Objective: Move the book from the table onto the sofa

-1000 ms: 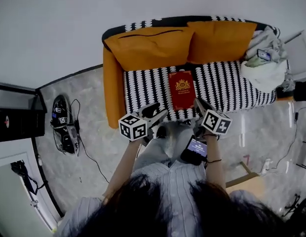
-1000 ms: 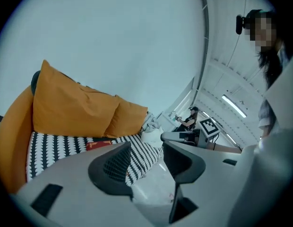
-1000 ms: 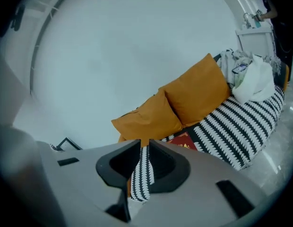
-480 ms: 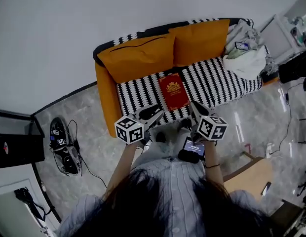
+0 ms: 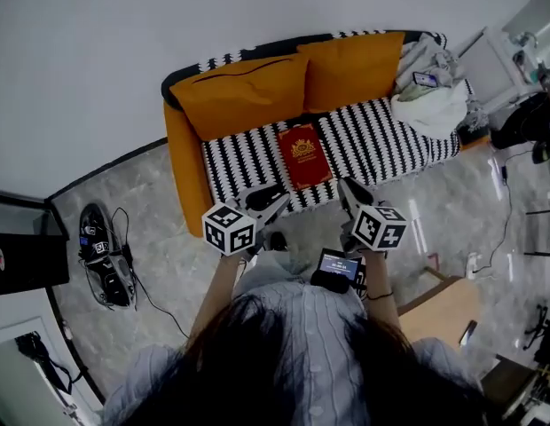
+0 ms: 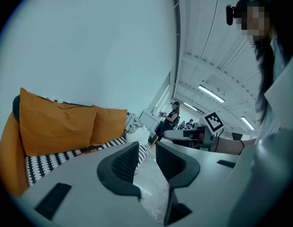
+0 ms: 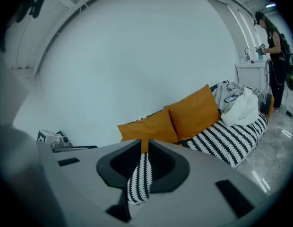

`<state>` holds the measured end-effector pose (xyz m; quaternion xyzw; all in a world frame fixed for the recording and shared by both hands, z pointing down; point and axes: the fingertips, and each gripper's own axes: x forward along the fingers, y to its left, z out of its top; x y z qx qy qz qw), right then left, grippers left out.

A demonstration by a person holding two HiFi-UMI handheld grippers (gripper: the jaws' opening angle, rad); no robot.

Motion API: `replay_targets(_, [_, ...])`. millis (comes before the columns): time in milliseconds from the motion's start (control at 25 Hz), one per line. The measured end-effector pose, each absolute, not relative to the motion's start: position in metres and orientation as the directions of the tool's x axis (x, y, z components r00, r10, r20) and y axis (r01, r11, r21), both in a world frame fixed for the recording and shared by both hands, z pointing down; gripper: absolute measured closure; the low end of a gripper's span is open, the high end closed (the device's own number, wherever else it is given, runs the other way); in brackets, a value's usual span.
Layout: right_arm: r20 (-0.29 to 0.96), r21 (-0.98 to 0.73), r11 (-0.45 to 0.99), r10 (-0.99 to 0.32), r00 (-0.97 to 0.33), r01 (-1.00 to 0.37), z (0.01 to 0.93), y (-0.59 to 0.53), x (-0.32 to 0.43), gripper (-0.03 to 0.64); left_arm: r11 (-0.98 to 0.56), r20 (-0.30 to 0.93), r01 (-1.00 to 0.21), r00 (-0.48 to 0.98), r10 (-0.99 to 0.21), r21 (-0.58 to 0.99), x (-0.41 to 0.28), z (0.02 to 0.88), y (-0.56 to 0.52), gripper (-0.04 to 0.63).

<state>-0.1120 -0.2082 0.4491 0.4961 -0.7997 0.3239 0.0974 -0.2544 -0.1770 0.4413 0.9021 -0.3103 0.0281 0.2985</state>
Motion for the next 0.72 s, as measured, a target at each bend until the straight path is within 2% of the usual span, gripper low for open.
replay_targets(240, [0.462, -0.411, 0.339, -0.723, -0.514, -0.846, 0.440, -0.191, -0.112, 0.558, -0.639, 0.205, -0.578, 0.801, -0.562, 0.508, -0.244, 0.426, -0.164, 0.474])
replay_targets(720, [0.463, -0.399, 0.363, -0.713, -0.526, -0.842, 0.438, -0.150, -0.098, 0.558, -0.657, 0.253, -0.596, 0.799, -0.546, 0.462, -0.222, 0.419, -0.124, 0.474])
